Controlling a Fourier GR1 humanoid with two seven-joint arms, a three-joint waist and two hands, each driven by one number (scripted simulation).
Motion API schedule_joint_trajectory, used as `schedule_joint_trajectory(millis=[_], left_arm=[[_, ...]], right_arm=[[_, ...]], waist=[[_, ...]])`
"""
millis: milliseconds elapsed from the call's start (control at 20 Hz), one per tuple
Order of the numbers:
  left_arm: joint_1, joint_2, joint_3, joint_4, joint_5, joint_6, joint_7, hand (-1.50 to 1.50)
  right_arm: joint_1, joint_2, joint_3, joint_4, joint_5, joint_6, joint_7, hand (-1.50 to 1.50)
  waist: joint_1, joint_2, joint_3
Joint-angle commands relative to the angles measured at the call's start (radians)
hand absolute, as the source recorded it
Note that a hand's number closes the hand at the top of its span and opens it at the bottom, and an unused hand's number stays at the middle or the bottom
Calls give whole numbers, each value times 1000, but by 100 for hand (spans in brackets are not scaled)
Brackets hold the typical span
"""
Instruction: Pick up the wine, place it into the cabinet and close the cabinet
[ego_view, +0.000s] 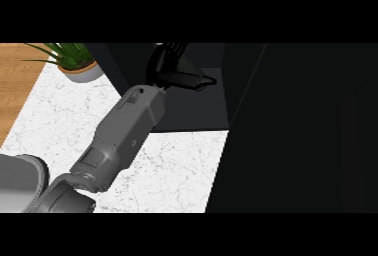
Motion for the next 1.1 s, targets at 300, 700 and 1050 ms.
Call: schedule_joint_trajectory(millis=[300, 700, 1050], left_arm=[[223, 1, -153, -213, 114, -75, 29, -150], [467, 1, -277, -477, 133, 1, 79, -150], [717, 42, -334, -738, 153, -3, 124, -150]], right_arm=[[87, -19, -3, -183, -25, -14, 57, -150], [102, -34, -4, -199, -23, -23, 49, -150], [151, -83, 3, -222, -12, -23, 27, -150]], waist=[[29, -12, -1], [47, -11, 0], [42, -12, 1]])
